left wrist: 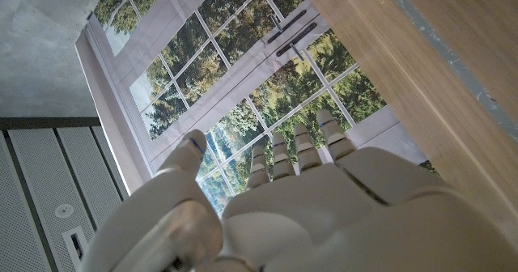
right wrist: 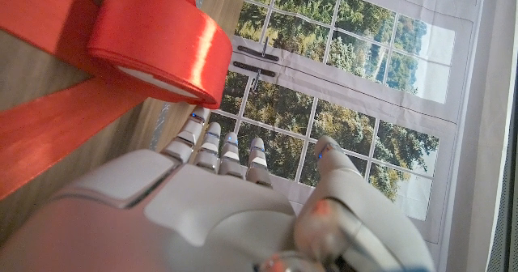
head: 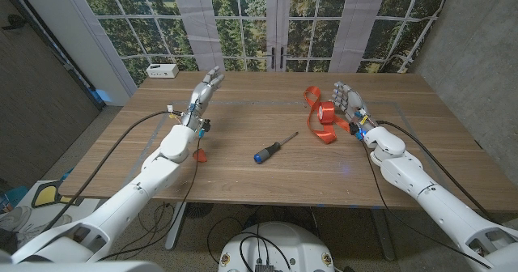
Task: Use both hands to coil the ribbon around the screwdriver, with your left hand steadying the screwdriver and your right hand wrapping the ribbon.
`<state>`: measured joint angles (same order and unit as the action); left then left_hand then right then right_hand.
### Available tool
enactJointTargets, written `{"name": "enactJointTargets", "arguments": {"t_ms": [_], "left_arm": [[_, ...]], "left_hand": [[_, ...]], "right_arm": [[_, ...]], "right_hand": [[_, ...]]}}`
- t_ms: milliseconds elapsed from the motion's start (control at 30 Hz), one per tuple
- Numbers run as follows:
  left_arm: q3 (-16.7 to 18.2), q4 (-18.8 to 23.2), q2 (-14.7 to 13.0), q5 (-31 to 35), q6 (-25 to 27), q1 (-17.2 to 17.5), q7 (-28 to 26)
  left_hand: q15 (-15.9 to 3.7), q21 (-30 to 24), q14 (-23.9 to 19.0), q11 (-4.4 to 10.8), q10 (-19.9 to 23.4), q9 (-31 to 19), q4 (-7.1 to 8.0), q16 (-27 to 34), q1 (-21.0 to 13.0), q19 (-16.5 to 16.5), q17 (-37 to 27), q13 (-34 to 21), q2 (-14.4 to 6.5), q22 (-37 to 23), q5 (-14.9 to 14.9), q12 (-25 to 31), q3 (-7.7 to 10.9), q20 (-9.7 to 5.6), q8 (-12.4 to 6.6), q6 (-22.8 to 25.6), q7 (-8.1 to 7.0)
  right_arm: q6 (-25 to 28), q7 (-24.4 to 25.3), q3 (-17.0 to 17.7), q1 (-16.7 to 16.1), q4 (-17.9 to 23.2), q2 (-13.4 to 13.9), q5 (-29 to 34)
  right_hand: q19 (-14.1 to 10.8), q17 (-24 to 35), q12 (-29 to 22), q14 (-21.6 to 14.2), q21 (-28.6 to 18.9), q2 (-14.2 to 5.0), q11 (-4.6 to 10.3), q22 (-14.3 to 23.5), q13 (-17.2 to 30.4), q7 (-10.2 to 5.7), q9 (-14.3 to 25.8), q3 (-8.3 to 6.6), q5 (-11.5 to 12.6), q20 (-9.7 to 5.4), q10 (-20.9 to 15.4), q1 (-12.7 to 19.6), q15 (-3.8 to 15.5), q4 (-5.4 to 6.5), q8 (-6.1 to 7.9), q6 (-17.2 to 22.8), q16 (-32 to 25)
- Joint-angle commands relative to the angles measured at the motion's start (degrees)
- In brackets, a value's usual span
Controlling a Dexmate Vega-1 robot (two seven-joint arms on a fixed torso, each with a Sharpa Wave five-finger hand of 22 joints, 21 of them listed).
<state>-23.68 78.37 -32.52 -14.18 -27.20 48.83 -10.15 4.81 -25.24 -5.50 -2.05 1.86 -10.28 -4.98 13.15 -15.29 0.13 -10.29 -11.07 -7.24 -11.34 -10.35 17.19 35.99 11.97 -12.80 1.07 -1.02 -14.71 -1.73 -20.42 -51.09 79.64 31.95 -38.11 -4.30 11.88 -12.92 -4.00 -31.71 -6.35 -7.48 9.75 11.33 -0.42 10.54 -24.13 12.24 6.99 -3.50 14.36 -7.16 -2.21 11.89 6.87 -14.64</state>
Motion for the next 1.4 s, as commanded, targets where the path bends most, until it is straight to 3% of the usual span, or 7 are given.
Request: {"name": "enactJointTargets", "arguments": {"t_ms": [33, 700, 1400], "left_arm": [[-1.01, 6.23, -3.91, 6.78, 2.83, 1.04, -0.67], [-2.47, 20.08, -12.52, 19.22, 12.55, 3.03, 1.73], [-5.04, 27.87, -16.13, 26.29, 19.78, 1.74, 7.63]], "left_hand": [[0.17, -0.35, -0.59, -0.04, 0.41, -0.09, -0.48, 0.28, -0.66, 0.39, -0.10, -0.29, 0.10, -0.14, 0.33, 0.37, 0.25, 0.23, -0.15, 0.81, -0.07], [-0.18, -0.41, -0.83, 0.19, 0.55, -0.12, -0.78, 0.00, -1.08, 0.76, -0.17, -0.32, -0.29, -0.18, 0.25, 0.03, 0.45, 0.27, 0.15, 1.23, 0.11], [-0.67, -0.39, -0.94, 0.67, 0.66, -0.16, -1.31, -0.28, -1.70, 1.00, -0.19, -0.35, -0.50, -0.20, 0.26, -0.34, 0.32, 0.27, 0.43, 1.64, 0.19]], "right_arm": [[-0.30, 0.35, 0.62, -1.83, 2.17, 0.88, -0.35], [-1.10, 0.37, 1.17, -3.83, 4.75, 1.89, -0.40], [-2.36, 2.04, 2.75, -7.27, 7.76, 3.09, -0.40]], "right_hand": [[-0.31, 0.26, -0.48, -0.49, 0.35, 0.01, -0.08, 0.22, 0.29, 0.13, 0.19, -0.03, -0.31, 0.40, -0.69, 0.69, -0.25, -0.30, 0.30, 0.69, -0.42], [-0.49, 0.47, -0.49, -0.65, 0.73, -0.14, -0.31, 0.25, 0.36, 0.21, 0.22, 0.06, -0.61, 0.48, -1.22, 0.91, -0.29, -0.69, 0.29, 1.34, -0.54], [-0.80, 0.66, -0.52, -0.99, 1.08, -0.29, -0.57, 0.27, 0.42, 0.37, 0.24, 0.19, -0.86, 0.61, -1.80, 1.02, -0.34, -1.00, 0.22, 1.82, -0.74]]}}
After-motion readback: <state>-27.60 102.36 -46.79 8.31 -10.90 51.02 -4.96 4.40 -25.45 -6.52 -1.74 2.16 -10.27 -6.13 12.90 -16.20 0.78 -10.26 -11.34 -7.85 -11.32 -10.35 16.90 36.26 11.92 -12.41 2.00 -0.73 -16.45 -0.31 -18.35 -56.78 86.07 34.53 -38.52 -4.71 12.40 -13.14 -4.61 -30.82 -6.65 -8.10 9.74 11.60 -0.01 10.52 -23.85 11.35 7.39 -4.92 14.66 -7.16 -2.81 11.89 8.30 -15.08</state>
